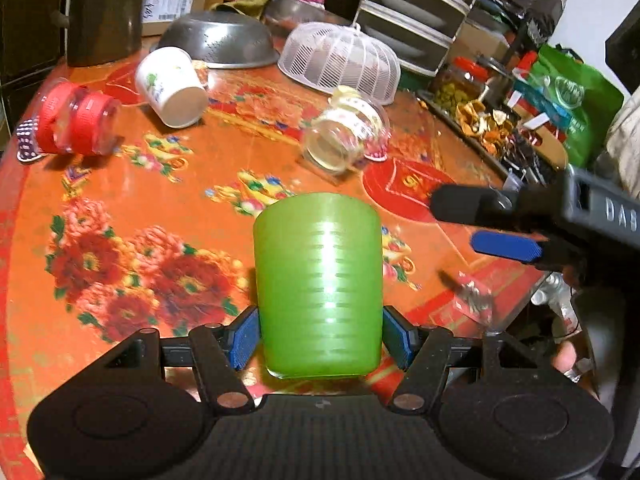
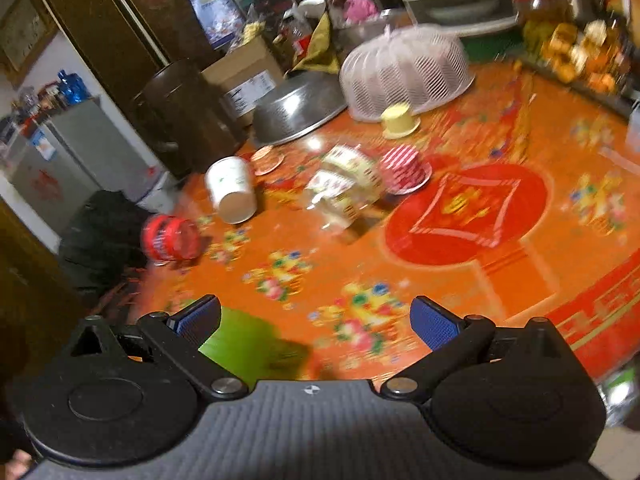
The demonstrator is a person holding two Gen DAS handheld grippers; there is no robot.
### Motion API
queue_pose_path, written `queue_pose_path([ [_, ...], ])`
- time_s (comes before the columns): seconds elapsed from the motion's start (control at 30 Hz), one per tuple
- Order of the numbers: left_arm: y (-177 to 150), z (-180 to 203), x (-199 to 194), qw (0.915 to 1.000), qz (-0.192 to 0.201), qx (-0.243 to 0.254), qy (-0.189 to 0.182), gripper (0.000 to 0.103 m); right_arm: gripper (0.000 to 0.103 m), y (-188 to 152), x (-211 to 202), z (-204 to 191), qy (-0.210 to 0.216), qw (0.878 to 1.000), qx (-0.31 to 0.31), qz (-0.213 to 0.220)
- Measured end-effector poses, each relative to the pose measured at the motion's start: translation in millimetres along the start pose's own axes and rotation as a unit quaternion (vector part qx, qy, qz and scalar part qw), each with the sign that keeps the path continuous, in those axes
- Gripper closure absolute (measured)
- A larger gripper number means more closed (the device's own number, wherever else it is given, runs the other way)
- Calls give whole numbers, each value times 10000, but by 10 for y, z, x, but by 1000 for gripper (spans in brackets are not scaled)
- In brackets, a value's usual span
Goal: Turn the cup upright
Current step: 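Close the right tool on the green cup while the left tool holds it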
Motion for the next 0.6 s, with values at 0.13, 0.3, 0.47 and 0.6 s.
queue_pose_path([
  [0.13, -40, 46, 68, 10000, -14, 31, 25, 36, 1, -68, 155, -72, -79, 9988, 41, -487],
  [0.3, -46, 65, 78, 10000, -1, 9, -18, 36, 1, -162, 342, -191, 99, 9945, 286, -1003],
  [0.47, -32, 36, 83, 9999, -34, -77, -115, 36, 4, -181, 477, -377, 219, 9917, 198, -1250],
  [0.6, -29, 18, 80, 9997, -38, -120, -194, 36, 14, -197, 575, -396, 294, 9896, 294, -1381],
])
Point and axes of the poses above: each gripper's, at about its wrist camera, not at the fingertips, and x roughly the way its jaws point, z to its right, y to its top, the point moved 10 cm from there along x, roughly the way its jaws point, and after that the axes turned 9 degrees about -x, right-handed, at the moved point
